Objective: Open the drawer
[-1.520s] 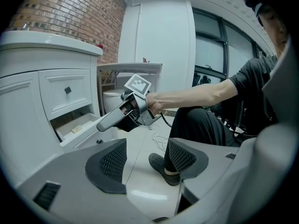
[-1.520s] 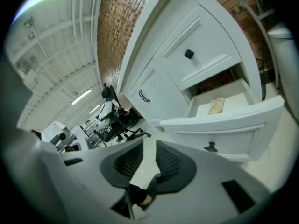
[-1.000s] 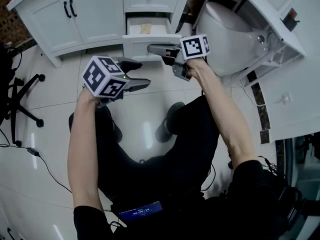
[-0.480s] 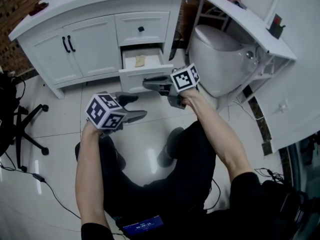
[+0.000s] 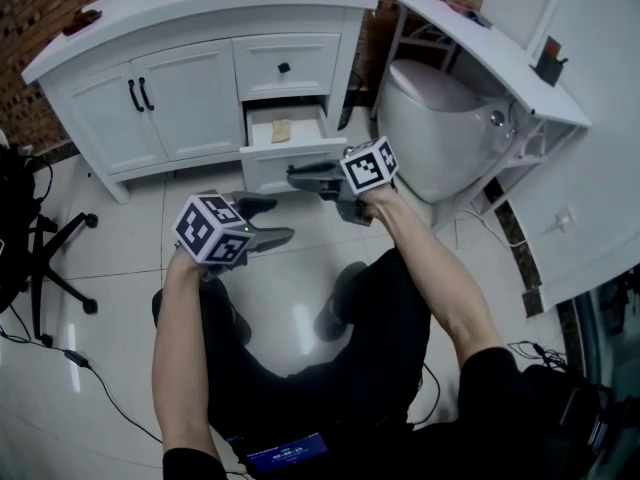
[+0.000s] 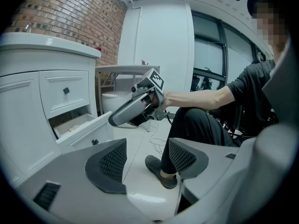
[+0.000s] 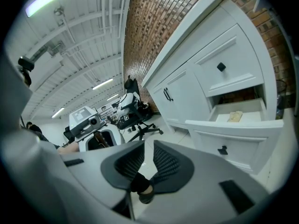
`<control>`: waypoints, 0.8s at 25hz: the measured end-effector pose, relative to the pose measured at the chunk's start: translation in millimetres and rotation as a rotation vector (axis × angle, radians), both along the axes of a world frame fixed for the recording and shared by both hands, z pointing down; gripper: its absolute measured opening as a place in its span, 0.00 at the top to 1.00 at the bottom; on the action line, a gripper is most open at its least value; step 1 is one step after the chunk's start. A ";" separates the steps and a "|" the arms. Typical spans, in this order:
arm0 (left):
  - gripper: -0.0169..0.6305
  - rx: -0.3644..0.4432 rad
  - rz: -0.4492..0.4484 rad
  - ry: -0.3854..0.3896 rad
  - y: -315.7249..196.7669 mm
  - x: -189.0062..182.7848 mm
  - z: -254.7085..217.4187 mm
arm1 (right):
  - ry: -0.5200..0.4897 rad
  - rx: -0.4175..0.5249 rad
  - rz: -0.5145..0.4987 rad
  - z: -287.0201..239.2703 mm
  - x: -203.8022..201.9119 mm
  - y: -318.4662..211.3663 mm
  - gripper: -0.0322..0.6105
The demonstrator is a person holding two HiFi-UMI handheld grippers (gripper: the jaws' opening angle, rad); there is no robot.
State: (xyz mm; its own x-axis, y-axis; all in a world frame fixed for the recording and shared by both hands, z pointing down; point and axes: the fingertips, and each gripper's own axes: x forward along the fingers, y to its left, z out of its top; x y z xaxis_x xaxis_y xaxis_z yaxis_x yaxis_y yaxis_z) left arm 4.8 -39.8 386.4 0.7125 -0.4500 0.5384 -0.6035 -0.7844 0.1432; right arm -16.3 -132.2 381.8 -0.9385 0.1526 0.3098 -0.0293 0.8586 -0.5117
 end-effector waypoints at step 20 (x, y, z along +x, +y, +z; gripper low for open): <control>0.53 0.006 -0.004 0.003 1.1 -1.0 -1.6 | -0.001 0.040 -0.042 -2.3 -0.9 7.7 0.88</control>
